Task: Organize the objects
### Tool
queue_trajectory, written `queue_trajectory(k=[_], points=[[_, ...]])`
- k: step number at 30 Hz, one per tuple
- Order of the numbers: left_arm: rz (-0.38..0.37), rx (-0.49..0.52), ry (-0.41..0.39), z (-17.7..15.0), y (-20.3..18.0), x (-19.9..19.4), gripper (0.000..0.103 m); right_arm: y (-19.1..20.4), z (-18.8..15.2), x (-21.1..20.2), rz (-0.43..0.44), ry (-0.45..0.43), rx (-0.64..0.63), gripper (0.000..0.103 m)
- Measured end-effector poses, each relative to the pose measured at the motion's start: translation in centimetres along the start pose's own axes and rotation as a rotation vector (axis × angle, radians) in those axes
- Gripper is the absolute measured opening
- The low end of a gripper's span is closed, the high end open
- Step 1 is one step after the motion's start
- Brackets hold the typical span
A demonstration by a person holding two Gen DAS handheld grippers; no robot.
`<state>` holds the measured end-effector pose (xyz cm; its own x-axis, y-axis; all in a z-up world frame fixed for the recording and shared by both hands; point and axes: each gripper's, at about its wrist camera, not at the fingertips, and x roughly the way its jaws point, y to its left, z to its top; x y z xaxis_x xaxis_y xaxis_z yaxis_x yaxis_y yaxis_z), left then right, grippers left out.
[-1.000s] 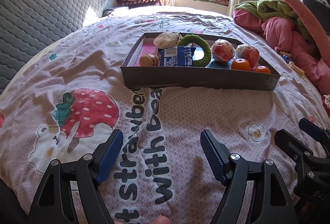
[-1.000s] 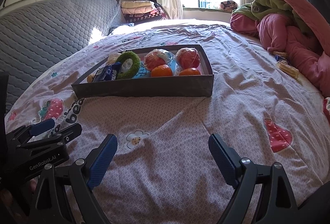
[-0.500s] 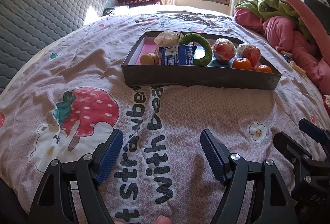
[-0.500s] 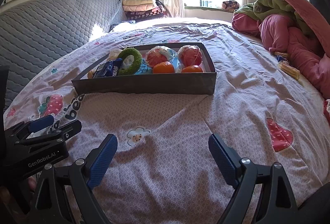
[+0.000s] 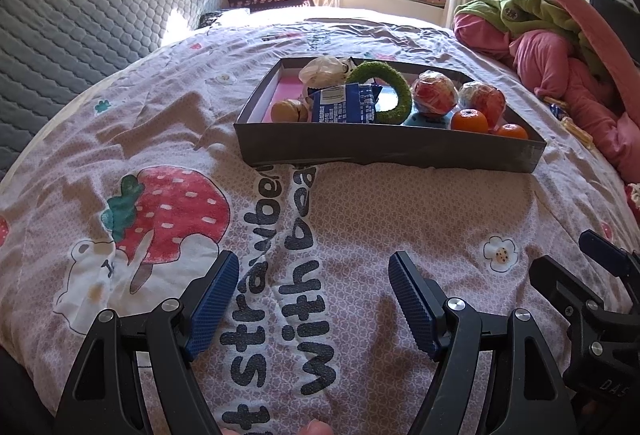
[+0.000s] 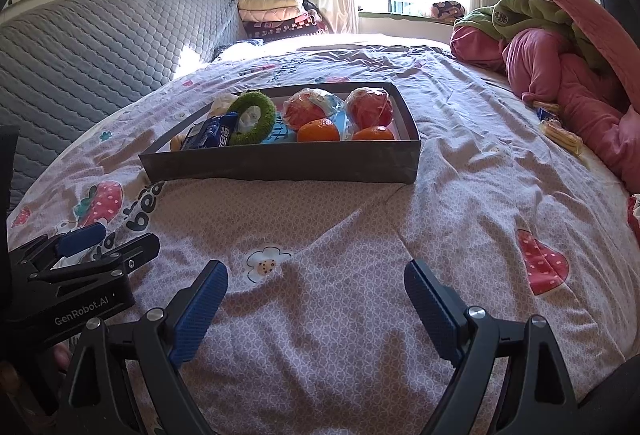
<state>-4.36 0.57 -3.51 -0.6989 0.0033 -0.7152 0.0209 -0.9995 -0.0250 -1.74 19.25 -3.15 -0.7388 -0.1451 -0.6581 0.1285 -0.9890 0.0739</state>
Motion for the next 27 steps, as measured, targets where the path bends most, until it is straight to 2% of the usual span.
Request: queue_trajectory(k=[27], points=[[0.024, -0.005, 0.015, 0.04, 0.18, 0.46, 0.078, 0.12, -0.16, 0.34, -0.010, 0.016, -0.009, 0.090]])
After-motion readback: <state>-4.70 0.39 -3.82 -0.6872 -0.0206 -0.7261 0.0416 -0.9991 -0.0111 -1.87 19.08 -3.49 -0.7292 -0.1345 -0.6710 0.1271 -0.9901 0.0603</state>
